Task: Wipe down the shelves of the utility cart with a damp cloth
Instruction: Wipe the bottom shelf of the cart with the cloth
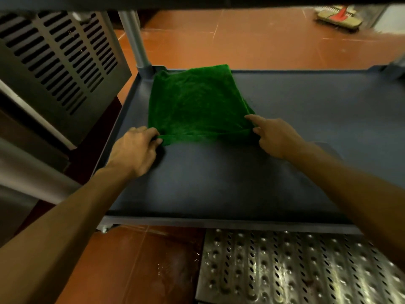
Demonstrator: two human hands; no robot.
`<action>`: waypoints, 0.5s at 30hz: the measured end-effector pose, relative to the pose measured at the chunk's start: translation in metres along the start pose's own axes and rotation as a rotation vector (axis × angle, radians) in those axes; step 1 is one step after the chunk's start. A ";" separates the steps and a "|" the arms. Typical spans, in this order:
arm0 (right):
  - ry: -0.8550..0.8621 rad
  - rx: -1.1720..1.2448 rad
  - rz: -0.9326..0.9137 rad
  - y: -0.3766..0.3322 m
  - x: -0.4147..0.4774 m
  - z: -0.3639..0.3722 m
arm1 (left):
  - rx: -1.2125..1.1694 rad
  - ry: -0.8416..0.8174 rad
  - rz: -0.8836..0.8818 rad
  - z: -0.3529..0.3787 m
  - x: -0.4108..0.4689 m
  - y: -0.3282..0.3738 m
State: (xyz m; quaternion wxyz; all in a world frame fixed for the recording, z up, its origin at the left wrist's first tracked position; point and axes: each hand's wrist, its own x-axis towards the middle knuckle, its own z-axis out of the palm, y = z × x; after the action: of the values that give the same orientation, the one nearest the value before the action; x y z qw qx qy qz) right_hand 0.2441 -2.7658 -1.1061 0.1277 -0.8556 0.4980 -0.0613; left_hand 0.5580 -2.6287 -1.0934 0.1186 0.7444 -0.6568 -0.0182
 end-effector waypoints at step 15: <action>-0.182 -0.078 -0.058 -0.004 -0.069 -0.008 | -0.034 -0.096 0.095 -0.006 -0.049 0.025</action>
State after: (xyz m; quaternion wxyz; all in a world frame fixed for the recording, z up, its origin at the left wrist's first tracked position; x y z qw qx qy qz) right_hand 0.2117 -2.7050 -1.0959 0.1373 -0.8760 0.4612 0.0324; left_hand 0.5281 -2.5828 -1.0889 0.1005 0.7087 -0.6958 -0.0593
